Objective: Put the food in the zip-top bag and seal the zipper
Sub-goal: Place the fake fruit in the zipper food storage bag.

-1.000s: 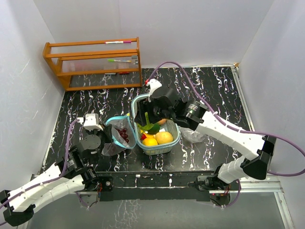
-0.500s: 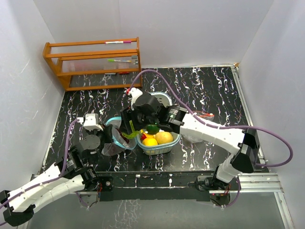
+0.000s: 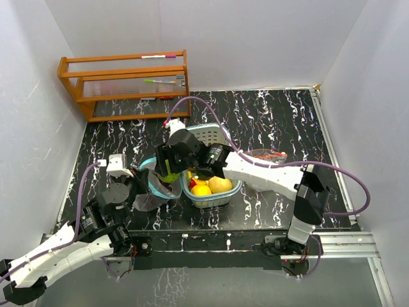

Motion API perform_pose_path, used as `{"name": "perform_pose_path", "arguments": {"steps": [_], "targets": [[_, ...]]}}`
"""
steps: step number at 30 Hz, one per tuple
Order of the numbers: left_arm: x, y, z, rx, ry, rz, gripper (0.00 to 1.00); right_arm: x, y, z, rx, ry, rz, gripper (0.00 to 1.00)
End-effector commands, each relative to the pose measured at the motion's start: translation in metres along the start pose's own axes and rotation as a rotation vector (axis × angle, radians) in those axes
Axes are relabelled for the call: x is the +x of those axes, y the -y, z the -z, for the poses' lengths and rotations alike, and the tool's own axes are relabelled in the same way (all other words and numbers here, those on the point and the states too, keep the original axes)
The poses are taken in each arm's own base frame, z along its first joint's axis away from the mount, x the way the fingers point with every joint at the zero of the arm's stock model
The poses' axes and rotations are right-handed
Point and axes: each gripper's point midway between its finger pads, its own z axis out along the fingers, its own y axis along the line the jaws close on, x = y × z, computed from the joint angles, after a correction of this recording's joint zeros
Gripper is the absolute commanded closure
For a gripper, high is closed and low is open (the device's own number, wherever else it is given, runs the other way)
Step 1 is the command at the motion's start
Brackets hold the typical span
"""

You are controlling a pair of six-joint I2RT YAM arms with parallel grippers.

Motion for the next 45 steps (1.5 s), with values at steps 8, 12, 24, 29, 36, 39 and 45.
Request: {"name": "perform_pose_path", "arguments": {"steps": [8,12,24,29,36,39,45], "targets": [[-0.010,0.015,0.004,0.063,0.010,0.118,1.00,-0.065,-0.013,-0.024,0.141,0.239,-0.053,0.81],[-0.012,0.016,0.003,0.063,0.021,0.110,1.00,-0.052,-0.025,-0.035,0.129,0.203,-0.027,0.79],[-0.005,0.011,-0.002,0.034,0.019,0.082,1.00,-0.030,-0.052,-0.010,0.049,0.159,-0.003,0.37],[-0.027,0.014,0.004,0.062,0.090,0.156,1.00,-0.028,-0.051,-0.010,0.056,0.149,-0.011,0.36],[-0.041,0.006,0.015,0.071,0.151,0.309,1.00,-0.016,-0.009,-0.022,0.305,0.159,0.003,0.36],[-0.038,-0.011,0.021,0.008,0.136,0.316,1.00,-0.009,0.015,-0.020,0.431,0.157,0.022,0.36],[-0.020,-0.031,0.023,-0.074,0.097,0.329,1.00,-0.015,0.020,-0.012,0.454,0.184,0.035,0.35]]}}
